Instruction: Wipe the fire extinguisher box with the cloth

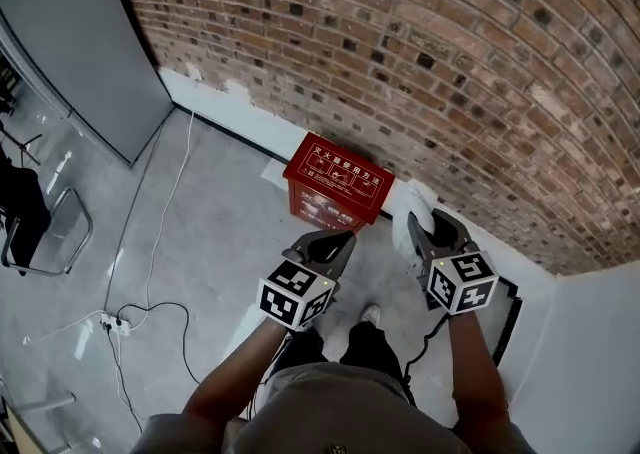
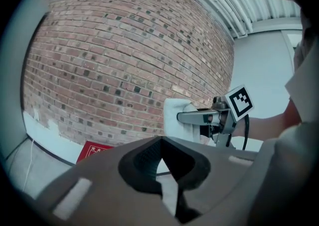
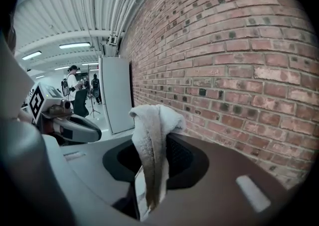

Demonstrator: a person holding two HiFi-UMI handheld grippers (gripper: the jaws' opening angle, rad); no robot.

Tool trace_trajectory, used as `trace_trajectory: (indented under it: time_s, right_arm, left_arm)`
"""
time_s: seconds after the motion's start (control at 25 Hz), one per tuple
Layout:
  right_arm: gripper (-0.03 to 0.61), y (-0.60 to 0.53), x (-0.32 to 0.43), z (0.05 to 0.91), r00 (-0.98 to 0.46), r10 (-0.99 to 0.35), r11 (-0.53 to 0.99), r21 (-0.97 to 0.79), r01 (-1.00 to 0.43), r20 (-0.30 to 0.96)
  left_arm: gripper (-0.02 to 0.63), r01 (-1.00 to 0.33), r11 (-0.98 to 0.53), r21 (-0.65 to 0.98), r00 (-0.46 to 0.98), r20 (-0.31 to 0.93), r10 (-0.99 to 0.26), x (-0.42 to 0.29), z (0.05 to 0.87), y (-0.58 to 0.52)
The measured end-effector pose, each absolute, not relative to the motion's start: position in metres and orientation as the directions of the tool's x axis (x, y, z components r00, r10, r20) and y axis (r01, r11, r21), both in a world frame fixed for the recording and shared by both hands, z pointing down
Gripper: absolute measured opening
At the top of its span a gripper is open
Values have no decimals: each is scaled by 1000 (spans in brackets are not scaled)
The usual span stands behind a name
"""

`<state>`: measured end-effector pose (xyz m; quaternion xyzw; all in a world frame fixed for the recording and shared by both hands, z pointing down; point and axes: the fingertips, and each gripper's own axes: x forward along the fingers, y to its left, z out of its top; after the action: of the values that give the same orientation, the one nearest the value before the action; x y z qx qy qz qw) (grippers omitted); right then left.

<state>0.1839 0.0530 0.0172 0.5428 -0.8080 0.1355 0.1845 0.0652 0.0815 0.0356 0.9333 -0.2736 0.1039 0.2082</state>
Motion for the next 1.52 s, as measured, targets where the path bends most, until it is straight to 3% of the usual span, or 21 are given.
trace_trajectory:
  time_s: [0.24,0.88,1.2,1.52]
  right_arm:
    - [127,3,210,71,-338,-791,384,-17,-923,510]
    - [127,-191,274,340,-406,-492,649,13,-761,770]
    - [126,-221,249,395,-417,-406,765,53,-642,813]
    - [121,-164,212,405,-527,-266,828,-88,-553,807]
  left_arm:
    - [0,-578,-751,319,809,339,-479,86,67,41]
    - [0,-808,-513,290,568,615,-547,132,245,-70]
    - [0,-853,-419,311,503,700,-506,128,292,-80]
    - [0,-872,-362,331,482,714,-508,127,312,-72]
